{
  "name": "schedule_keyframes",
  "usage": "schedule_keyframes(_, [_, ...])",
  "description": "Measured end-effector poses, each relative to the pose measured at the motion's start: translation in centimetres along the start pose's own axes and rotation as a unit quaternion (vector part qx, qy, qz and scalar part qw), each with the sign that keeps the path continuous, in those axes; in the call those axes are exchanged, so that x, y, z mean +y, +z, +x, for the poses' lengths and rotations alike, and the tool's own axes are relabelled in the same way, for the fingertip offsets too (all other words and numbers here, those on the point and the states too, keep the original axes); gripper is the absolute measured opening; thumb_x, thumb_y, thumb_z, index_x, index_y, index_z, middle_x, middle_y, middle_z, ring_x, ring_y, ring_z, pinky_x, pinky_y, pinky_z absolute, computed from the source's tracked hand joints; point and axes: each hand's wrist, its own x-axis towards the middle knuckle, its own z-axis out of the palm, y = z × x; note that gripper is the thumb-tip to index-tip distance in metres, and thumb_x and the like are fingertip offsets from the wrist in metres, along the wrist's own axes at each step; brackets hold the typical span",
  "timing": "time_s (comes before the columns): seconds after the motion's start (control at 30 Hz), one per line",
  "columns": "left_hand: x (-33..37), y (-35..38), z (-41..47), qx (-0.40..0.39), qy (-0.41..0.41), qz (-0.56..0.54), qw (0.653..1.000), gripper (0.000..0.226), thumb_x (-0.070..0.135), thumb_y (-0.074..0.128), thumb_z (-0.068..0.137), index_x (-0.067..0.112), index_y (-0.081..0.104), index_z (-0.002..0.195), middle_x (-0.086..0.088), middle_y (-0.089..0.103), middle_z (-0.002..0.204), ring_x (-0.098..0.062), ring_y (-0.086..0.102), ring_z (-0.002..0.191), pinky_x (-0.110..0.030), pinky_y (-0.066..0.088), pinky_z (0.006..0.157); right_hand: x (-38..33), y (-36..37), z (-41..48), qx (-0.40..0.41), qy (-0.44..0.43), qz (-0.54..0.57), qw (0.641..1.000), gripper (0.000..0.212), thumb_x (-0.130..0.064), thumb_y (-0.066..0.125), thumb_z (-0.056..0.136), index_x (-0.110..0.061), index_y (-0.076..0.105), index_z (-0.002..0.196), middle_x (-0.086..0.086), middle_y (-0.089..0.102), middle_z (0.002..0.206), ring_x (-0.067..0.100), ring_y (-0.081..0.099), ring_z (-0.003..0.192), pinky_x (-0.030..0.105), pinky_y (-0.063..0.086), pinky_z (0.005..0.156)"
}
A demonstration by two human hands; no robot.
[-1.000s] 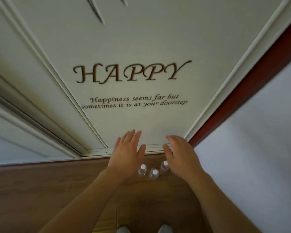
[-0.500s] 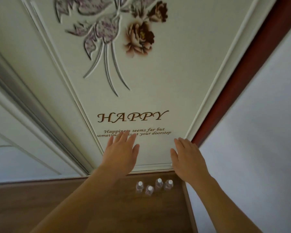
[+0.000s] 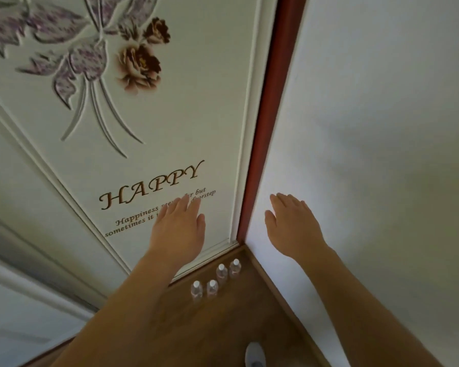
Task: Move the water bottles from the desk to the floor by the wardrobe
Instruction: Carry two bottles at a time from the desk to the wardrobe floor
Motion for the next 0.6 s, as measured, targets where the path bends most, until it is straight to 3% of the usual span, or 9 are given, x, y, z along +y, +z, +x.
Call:
schedule_keyframes(0.3, [6.3,-0.6,-3.5,-0.031,0.138,0.000,0.990,0.051,0.034,0.028,0.107,0.016,0.036,0.154,-0.009,0.039,0.159,-0.025,0.033,0.148,-0.043,0.022,0.123,4.0,-0.9,-12.2,0.035,0.170,0.005,0.985,0.049,-0.031,0.029,0.104,-0.009,0.040,0.147,0.006,0.049,0.147,0.025,0.043,0.133,0.041,0.029,0.115])
schedule_keyframes(0.4, [9.9,0.0,-5.1,-0.027,0.195,-0.011,0.980,0.051,0.034,0.029,0.107,0.016,0.037,0.154,-0.009,0.041,0.158,-0.025,0.036,0.146,-0.043,0.025,0.122,6.1,-1.7,-16.5,0.051,0.216,0.006,0.975,0.051,-0.031,0.027,0.104,-0.009,0.036,0.150,0.006,0.045,0.151,0.025,0.039,0.138,0.041,0.027,0.117])
schedule_keyframes(0.6, [18.6,1.1,-9.8,-0.038,0.296,-0.004,0.954,0.053,0.038,0.028,0.107,0.019,0.030,0.157,-0.007,0.031,0.164,-0.024,0.027,0.151,-0.043,0.020,0.125,10.8,-3.1,-26.4,0.080,0.301,0.008,0.950,0.053,-0.034,0.025,0.105,-0.010,0.031,0.152,0.006,0.040,0.154,0.025,0.033,0.142,0.043,0.022,0.120])
